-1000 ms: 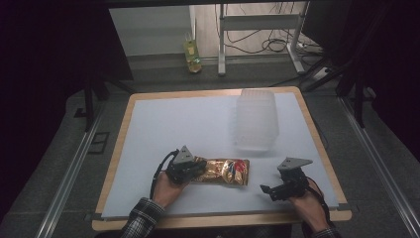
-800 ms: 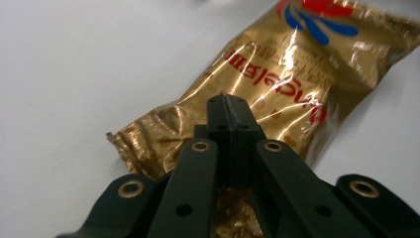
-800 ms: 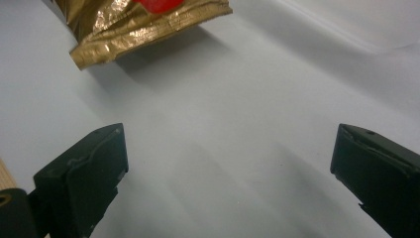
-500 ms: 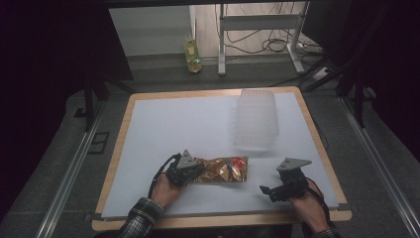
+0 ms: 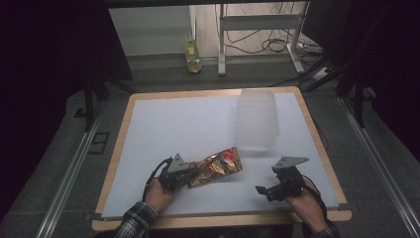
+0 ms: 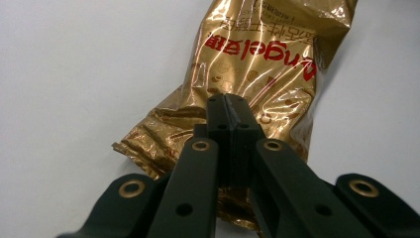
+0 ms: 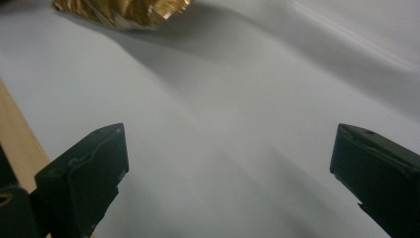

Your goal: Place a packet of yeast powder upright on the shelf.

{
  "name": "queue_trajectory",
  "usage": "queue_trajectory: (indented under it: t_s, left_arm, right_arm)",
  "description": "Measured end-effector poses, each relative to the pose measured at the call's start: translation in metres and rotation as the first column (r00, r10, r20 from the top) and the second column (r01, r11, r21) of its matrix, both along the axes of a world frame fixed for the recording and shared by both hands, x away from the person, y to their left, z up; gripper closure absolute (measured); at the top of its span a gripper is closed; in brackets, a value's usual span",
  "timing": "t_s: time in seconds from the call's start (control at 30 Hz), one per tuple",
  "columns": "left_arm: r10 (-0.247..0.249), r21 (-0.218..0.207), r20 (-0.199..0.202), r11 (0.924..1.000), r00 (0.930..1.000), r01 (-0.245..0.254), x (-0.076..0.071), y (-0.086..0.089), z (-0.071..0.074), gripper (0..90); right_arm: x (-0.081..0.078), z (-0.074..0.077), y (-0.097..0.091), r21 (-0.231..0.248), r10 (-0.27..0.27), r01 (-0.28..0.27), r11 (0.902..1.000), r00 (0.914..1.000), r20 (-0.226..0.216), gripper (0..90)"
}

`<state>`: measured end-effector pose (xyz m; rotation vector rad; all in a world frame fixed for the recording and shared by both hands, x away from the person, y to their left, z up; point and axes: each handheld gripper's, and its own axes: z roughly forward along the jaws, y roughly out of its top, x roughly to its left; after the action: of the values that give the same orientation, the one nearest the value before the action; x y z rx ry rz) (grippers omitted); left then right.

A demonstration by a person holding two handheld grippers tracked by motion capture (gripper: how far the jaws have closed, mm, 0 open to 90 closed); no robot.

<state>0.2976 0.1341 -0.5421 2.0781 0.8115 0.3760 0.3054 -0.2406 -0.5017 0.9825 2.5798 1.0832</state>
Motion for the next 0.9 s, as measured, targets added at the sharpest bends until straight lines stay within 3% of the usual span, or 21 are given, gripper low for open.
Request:
queue_trajectory:
  t_s: [0.13,0.37,0.47,0.7,0.73,0.9]
  left_arm:
    - [0.003,-0.014,-0.003,0.9999,1.0000,-0.003,-0.002,0.002,-0.001,90.0]
    - [0.001,-0.021,-0.008,0.9998,1.0000,-0.002,-0.003,0.005,-0.002,90.0]
    - [-0.001,-0.028,-0.014,0.9996,0.9999,0.000,-0.003,0.006,-0.002,90.0]
    - [-0.009,-0.036,-0.022,0.9993,0.9997,0.008,-0.002,0.008,-0.002,90.0]
    - [-0.012,-0.036,-0.023,0.9993,0.9997,0.011,-0.002,0.008,-0.002,90.0]
    - [-0.017,-0.042,-0.026,0.9990,0.9995,0.016,-0.002,0.009,-0.002,90.0]
  right_arm:
    - [0.007,0.004,0.012,0.050,0.015,-0.012,0.9987,0.9987,-0.050,2.3]
    - [0.026,0.006,0.037,0.059,0.042,-0.036,0.9976,0.9935,-0.106,2.2]
    - [0.038,0.007,0.050,0.081,0.038,-0.025,0.9964,0.9868,-0.157,2.4]
    - [0.061,0.005,0.077,0.117,0.035,-0.010,0.9930,0.9753,-0.218,9.8]
    - [0.068,0.003,0.085,0.139,0.032,0.003,0.9903,0.9688,-0.246,13.1]
    - [0.080,-0.002,0.099,0.147,0.028,0.016,0.9891,0.9562,-0.292,19.1]
